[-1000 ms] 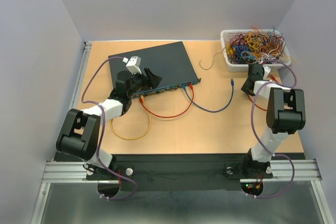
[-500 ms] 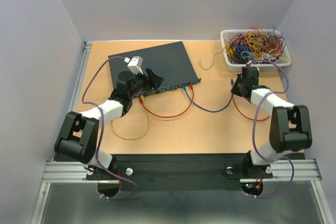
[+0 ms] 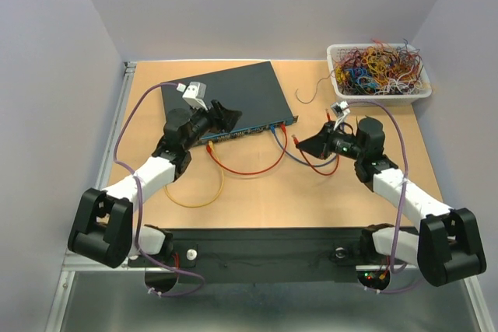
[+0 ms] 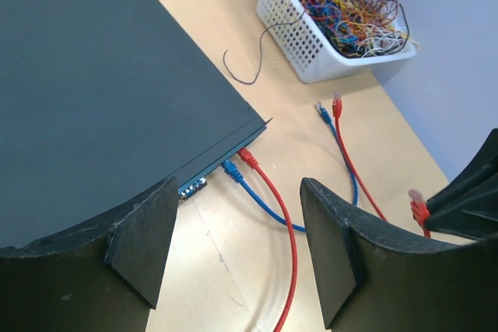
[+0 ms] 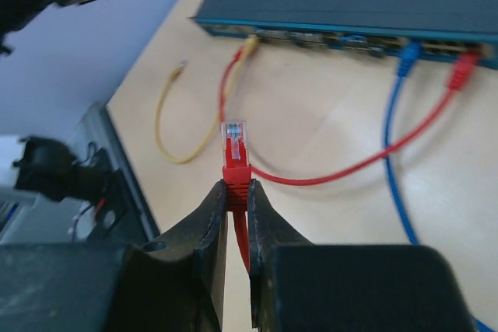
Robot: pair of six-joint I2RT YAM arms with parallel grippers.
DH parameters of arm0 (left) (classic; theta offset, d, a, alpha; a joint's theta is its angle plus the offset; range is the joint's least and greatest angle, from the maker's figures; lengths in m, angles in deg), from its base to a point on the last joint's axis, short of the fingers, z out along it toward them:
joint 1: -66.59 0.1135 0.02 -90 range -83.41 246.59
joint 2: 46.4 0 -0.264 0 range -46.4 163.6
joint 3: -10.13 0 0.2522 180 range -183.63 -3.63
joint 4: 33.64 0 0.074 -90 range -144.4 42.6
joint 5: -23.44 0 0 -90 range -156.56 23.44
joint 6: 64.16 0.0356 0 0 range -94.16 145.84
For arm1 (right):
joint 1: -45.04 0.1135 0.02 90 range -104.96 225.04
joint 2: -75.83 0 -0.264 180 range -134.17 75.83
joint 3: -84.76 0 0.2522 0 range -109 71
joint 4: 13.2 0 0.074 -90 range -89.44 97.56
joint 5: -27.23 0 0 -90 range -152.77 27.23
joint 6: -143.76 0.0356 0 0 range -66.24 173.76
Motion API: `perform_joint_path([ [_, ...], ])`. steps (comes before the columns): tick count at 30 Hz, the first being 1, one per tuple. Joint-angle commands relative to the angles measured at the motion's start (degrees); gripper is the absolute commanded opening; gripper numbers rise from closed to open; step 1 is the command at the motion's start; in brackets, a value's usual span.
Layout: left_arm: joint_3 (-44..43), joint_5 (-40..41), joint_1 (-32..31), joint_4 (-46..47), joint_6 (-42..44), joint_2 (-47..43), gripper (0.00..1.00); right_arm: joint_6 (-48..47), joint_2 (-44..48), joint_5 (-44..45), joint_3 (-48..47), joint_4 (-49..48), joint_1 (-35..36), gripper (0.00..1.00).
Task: Insert the plug into the switch port
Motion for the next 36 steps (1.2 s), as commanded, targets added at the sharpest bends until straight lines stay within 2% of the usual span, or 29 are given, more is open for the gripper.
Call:
perform_joint_path([
  [1,1.2,-2.0,-0.2,4.3,1.0,-3.6,0.74,3.4,2.0,-14.5,0.0,-14.8,2.5,0.0],
  [5,2.5,-2.9,-0.2,6.3,1.3,-4.6,0.74,2.9,3.6,-16.0,0.5,-16.4,5.2,0.01],
  [15,3.9,-2.8,-0.2,9.5,2.4,-3.9,0.74,2.3,3.8,-16.3,0.5,-16.6,6.3,0.0],
  [17,4.0,-2.4,-0.2,9.8,2.5,-3.6,0.74,-0.3,4.4,-12.7,-0.7,-12.6,6.5,0.0],
  [18,3.9,-2.2,-0.3,9.9,2.6,-3.4,0.74,-2.8,4.8,-5.7,-1.8,-8.6,6.6,0.0],
  [19,3.9,-1.7,-0.2,9.8,2.6,-3.3,0.74,-6.9,5.2,-1.2,-4.0,-1.2,7.3,0.0],
  [20,3.9,-1.4,-0.2,9.8,2.6,-3.2,0.74,-8.3,5.6,2.8,-4.0,1.4,7.3,0.0],
  [22,3.6,-0.9,-0.2,9.8,2.6,-3.1,0.74,-9.0,7.6,11.4,-5.5,3.2,8.0,0.0],
  [27,1.7,2.1,-0.2,8.0,3.0,-1.7,0.74,-11.6,8.9,24.2,-9.5,8.1,10.2,0.01],
  [31,-2.1,5.4,0.0,6.2,4.2,1.4,0.74,-15.8,0.4,38.3,-18.2,13.9,16.3,0.0],
  [35,-9.4,5.6,2.3,5.0,3.5,8.2,0.74,-15.8,-17.1,42.4,-25.0,18.5,17.4,0.0],
  [36,-10.9,5.1,2.9,4.8,3.3,9.4,0.74,-15.6,-19.1,43.1,-25.9,18.5,17.4,0.0],
])
